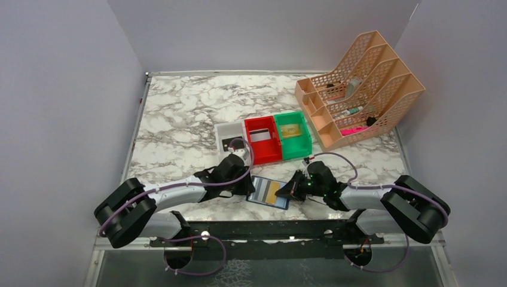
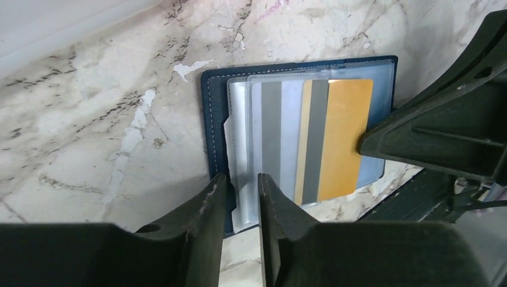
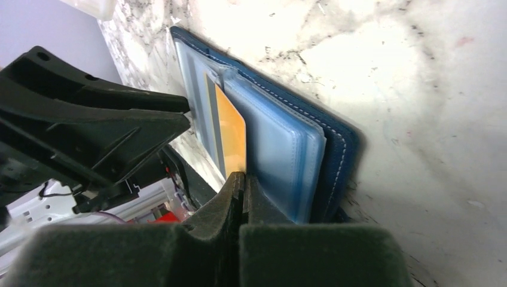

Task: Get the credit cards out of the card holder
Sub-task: Remove the credit card from the card holder.

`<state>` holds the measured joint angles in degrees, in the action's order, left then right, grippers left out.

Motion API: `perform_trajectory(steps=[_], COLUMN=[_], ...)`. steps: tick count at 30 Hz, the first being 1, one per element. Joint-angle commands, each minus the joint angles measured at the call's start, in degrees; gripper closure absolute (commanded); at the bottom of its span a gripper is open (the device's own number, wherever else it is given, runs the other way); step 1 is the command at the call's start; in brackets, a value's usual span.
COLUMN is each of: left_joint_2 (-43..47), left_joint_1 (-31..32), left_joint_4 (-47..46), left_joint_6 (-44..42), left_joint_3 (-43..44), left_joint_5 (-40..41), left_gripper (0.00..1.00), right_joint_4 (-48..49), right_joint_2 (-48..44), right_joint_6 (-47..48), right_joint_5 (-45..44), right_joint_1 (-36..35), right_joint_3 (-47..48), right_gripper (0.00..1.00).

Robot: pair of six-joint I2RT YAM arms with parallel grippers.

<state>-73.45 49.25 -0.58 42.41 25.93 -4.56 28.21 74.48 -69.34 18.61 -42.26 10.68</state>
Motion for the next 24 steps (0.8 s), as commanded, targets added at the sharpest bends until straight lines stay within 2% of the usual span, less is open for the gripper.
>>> perform_trajectory(steps=[1,5,10,14,18,24], left_joint_2=[1.8,3.7,3.0,-1.1,-6.0,-8.8], left_joint_1=[0.2,0.2,0.3,0.5,0.7,0.9], left_joint_4=[5.1,6.6,1.8,-2.1,-1.9,-1.2], left_joint_6=[-2.6,-4.5,-6.7,-6.3,-6.0,-4.9], left_joint_3=[1.4,4.6,6.0,6.1,6.6,5.1], left_joint_5=[1.7,1.9,-5.0,-10.3,-11.6,-9.9], left_gripper=[0.63,0.52,0.51,0.51,0.52,0.62], right_joint_4=[-2.6,-2.5,-1.9,-2.1,-2.2,-1.4], right_joint_2=[1.7,3.9,5.0,5.2,5.2,4.9], right_joint_6=[1.7,1.8,2.0,2.1,1.6,1.4], right_joint_5=[-1.6,-1.4,-0.9,-1.2,-1.4,-1.2], right_joint_1=[0.2,0.2,0.3,0.3,0.2,0.3], right_joint_3=[1.4,2.1,2.2,2.2,2.2,1.8], right_gripper=[0.99,0.99,0.99,0.99,0.99,0.97])
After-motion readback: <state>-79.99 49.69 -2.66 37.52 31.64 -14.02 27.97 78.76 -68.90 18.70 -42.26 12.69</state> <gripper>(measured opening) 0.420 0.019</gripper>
